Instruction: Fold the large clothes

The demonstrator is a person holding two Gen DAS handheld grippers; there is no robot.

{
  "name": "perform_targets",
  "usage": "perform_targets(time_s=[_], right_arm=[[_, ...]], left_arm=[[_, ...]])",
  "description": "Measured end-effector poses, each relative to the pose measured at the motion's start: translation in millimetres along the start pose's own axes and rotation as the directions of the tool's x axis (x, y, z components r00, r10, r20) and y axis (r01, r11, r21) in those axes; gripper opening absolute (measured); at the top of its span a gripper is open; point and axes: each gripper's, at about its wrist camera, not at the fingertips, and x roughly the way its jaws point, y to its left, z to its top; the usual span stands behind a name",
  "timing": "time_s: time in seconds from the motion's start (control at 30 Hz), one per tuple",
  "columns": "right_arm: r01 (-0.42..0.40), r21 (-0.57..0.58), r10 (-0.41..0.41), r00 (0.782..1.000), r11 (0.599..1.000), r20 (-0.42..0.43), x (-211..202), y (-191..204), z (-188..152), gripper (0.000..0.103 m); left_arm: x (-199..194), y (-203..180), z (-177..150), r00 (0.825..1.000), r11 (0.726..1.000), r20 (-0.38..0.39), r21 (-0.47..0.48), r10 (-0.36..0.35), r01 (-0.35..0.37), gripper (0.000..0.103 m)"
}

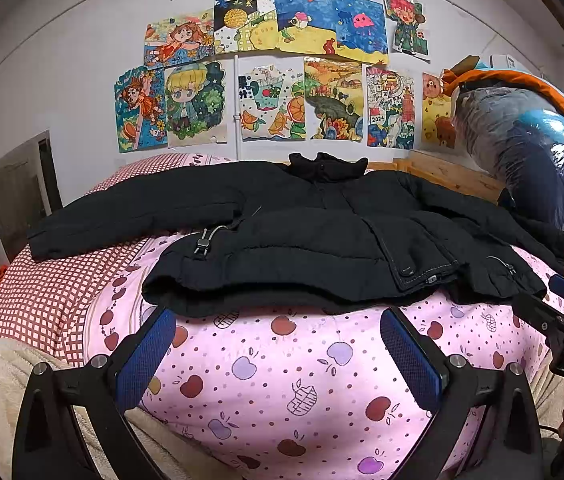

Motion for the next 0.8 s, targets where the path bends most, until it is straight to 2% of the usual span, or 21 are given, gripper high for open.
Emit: perform_targets(time_s=[0.8], right_arm=[[-0.001,0.003,0.001,1.0,1.0,0.0,0.0,-0.3,-0.6,0.102]], left_arm=[[-4.6,5.9,5.0,1.0,1.0,0.004,0.004,0.003,-0.003,0.103]])
